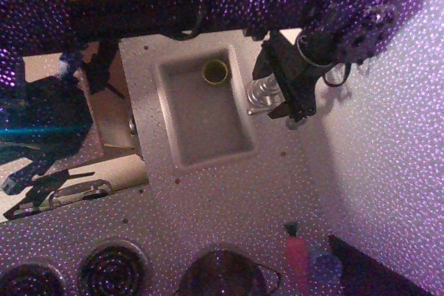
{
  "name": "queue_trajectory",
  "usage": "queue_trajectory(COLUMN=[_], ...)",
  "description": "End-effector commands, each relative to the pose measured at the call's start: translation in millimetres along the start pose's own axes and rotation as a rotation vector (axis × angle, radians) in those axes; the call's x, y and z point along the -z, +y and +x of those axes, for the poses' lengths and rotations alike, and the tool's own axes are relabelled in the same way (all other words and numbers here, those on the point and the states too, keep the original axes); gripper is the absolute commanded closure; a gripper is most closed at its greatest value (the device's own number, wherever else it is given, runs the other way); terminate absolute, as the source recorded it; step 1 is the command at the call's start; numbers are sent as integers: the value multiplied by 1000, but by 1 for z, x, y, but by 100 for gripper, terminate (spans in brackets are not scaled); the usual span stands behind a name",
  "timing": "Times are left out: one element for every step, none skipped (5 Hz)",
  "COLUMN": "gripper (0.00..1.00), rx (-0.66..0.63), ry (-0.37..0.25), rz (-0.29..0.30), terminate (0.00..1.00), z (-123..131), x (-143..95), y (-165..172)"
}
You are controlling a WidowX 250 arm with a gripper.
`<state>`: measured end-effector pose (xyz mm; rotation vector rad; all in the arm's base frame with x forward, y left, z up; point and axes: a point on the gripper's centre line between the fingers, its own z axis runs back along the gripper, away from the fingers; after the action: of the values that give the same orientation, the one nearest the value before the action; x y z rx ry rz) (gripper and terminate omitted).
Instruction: Turn faucet right
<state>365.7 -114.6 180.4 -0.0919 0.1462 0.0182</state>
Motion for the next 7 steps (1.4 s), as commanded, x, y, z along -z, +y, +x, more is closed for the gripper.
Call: queue_trajectory(gripper=[0, 0, 0, 0, 0, 0, 0], rx=[0, 71, 71, 71, 71, 116, 191], ry=[0, 18, 18, 18, 18, 23, -78], rz=[0, 70, 70, 70, 70, 77, 16], terminate=[0, 0, 0, 0, 0, 0, 0], z=[0, -15, -15, -15, -15, -34, -48], x=[0, 37, 37, 37, 37, 44, 29], y=[0, 10, 10, 10, 10, 10, 3])
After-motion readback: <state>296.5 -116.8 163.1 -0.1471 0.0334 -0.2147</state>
